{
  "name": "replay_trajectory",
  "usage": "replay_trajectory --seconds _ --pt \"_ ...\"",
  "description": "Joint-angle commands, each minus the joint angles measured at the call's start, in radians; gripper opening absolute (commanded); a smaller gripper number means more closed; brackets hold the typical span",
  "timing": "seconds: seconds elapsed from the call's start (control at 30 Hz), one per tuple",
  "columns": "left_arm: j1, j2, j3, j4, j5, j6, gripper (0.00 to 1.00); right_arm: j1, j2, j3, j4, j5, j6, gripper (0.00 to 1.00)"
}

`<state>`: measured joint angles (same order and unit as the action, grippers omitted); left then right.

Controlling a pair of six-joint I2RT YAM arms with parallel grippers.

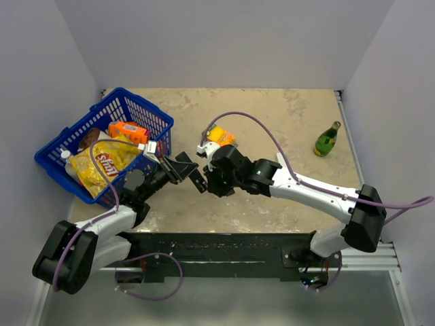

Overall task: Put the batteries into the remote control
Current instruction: Load the battery into the remote control.

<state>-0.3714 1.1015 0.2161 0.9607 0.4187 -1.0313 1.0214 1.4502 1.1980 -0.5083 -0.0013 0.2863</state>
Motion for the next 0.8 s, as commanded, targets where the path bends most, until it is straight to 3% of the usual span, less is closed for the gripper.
replay_trajectory --seconds 0.0,0.77 --pt "0.005 -0.011 0.012 0.073 -0.005 0.004 0.00 0.006 0.018 0.060 0.004 -0.020 -0.009 0.00" --pt "0.003 0.009 -0.004 0.139 0.046 -0.082 0.00 0.006 0.121 0.152 -0.044 0.038 -0.024 0.00"
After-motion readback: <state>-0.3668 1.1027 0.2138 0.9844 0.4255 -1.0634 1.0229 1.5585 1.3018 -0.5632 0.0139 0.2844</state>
